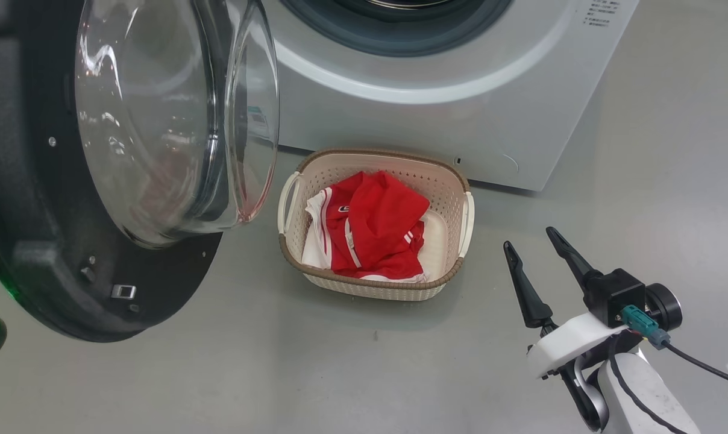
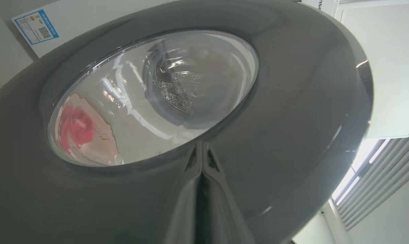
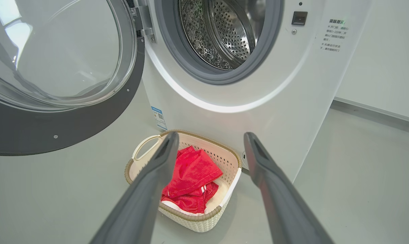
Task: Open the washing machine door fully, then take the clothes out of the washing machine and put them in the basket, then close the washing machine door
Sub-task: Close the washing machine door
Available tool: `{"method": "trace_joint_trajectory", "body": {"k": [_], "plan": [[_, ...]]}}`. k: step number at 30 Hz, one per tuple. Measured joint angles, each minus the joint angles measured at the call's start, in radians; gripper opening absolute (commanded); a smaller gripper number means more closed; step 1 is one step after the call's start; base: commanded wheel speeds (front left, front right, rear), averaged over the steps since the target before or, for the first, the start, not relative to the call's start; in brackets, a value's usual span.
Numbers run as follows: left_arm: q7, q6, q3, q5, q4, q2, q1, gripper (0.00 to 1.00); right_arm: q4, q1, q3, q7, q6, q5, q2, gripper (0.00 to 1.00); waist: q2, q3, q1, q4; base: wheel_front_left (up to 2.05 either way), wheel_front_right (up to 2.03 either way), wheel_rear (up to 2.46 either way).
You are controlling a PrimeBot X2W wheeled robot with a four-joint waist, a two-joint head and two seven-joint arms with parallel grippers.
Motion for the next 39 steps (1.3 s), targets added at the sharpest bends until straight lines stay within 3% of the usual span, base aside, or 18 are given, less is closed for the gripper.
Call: {"method": "trace_joint_trajectory", "body": {"k": [16,39], "plan": [[0.138,-0.007,-0.044,-0.019,-0.193,-0.02,0.062,0.0,-0.013,0.0,0.003,0.0,-0.001,0.01,0.02,1.0,0.0,0.007,0.0,-0.085,0.0,0.0,0.0],[0.193,-0.007,-0.092,-0.033,-0.374,-0.045,0.088,0.0,-0.063,-0.041,0.017,0.0,-0.002,0.027,0.033,1.0,0.0,0.055,0.0,-0.273,0.0,0.0,0.0]]}}
